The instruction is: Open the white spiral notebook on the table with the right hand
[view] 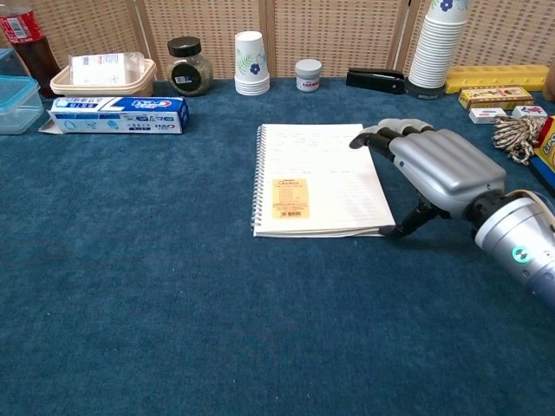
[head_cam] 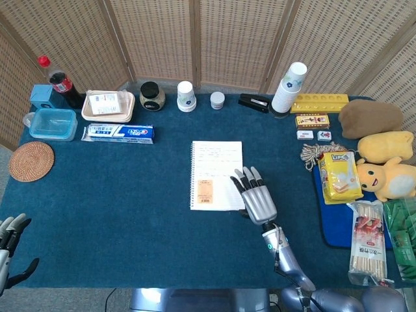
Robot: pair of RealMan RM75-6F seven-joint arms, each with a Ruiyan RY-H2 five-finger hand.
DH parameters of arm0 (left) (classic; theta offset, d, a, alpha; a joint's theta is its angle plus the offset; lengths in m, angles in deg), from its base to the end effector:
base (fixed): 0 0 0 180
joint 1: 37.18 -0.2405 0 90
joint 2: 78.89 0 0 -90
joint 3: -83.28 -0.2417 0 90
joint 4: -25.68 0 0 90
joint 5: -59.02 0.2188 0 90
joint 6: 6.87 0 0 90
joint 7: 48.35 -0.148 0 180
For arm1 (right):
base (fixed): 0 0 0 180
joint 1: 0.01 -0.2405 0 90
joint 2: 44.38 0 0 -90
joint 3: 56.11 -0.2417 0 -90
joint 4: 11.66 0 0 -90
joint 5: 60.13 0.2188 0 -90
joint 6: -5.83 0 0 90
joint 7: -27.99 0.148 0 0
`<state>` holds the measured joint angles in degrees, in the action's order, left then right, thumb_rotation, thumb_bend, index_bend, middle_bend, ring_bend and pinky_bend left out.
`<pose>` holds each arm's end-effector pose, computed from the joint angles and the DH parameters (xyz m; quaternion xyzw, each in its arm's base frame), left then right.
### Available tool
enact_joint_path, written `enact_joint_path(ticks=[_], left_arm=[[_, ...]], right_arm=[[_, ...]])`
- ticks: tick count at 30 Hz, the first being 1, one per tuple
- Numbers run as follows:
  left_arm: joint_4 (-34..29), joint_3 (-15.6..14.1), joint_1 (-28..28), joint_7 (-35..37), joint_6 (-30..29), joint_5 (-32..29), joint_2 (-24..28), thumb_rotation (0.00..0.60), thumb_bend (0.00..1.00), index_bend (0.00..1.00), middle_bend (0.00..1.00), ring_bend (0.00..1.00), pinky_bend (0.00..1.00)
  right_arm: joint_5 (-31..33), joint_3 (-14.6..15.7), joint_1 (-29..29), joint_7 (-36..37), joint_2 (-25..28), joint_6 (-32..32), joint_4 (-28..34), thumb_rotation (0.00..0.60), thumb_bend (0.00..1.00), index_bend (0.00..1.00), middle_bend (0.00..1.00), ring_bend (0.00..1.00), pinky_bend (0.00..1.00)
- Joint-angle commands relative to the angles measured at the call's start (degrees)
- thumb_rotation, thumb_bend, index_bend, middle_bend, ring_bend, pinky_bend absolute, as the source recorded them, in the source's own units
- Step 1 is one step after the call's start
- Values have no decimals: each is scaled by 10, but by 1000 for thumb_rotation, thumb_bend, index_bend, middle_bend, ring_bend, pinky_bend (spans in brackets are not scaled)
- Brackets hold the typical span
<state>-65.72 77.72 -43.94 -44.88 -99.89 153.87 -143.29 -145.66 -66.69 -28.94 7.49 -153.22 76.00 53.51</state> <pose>-0.3116 0.0901 0.1354 -0.5881 -0.4371 -0.3719 0.5699 -0.1553 -0.2920 -0.0760 0.7034 -0.2939 0.4327 0.4813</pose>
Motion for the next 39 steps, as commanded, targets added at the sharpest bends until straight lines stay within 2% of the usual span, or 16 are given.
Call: enact_joint_path(ticks=[1, 15, 22, 26, 33, 39], left_arm=[[2, 0, -1, 3, -1, 0, -2, 600, 270, 151, 78, 26, 0], [16, -1, -8, 22, -7, -8, -10, 600, 271, 151, 78, 26, 0], [25, -2, -12, 33, -9, -12, -14, 600, 270, 151, 78, 26, 0], [31, -1, -17, 41, -16, -15, -14, 600, 271, 151, 78, 26, 0], [37, 0, -20, 47, -21, -15, -14, 600, 271, 151, 78, 26, 0], [43, -1, -23, 53, -21, -18, -17, 600, 270, 151, 78, 26, 0]], right_arm=[[-13, -8, -12, 15, -12, 17, -16, 600, 144, 137, 142, 32, 80], [-37, -56, -81, 83, -82, 62, -138, 600, 142, 135, 141, 54, 79], [-23, -72, -115, 95, -105, 43, -186, 600, 141, 135, 141, 55, 79], [-12, -72, -121, 96, -115, 29, -209, 600, 143, 134, 142, 56, 79], [-8, -83, -156, 88, -128, 20, -225, 600, 141, 134, 141, 56, 79], [-9, -103, -197, 54, -128, 24, -196, 600, 139, 133, 141, 55, 79]])
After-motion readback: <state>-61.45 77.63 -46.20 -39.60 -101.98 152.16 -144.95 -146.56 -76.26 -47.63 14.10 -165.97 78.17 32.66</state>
